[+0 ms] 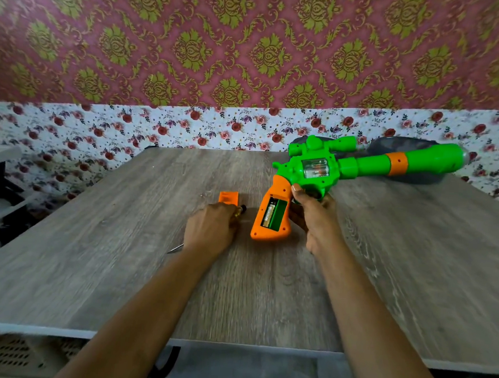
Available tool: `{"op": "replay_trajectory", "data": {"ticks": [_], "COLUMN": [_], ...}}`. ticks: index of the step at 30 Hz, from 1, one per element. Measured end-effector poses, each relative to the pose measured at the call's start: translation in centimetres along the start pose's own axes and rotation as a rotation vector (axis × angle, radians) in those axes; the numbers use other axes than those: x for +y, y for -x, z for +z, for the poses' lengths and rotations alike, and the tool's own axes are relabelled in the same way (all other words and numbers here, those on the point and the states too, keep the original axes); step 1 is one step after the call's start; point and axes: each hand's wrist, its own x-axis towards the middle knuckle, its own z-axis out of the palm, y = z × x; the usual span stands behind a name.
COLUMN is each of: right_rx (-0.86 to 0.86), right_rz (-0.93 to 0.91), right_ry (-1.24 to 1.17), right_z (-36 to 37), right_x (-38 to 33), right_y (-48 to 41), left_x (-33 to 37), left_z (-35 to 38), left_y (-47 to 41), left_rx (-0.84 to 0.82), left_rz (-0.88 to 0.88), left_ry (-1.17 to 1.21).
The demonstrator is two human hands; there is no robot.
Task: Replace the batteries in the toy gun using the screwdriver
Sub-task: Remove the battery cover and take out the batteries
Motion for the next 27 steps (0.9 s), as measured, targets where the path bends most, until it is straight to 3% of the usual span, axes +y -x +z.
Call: {"op": "replay_trajectory", "data": {"ticks": [8, 14, 18, 27], "right_rx": [-0.042, -0.035, -0.039, -0.085], "right_rz": [0.003, 0.003, 0.012, 0.006], "right_ry": [-0.008, -0.008, 0.036, 0.058], "right_z": [0.0, 0.0, 0.1, 0.3], "right_x": [-0.4, -0.4, -0.2, -0.1], "right_y": [0.6, 0.5, 0.4, 0.0], "left_x": [-0.8, -1.4, -1.2, -0.2], "left_z": [0.6, -1.1, -2.3, -4.7], "left_y": [-0.4, -0.7, -0.5, 1.3], "left_rx": [-0.045, 0.378, 0.541, 0.720], "left_rz": [-0.004, -0.046, -0.064, 0.177], "left_ry": [0.122, 0.508, 0.860, 0.943]}}
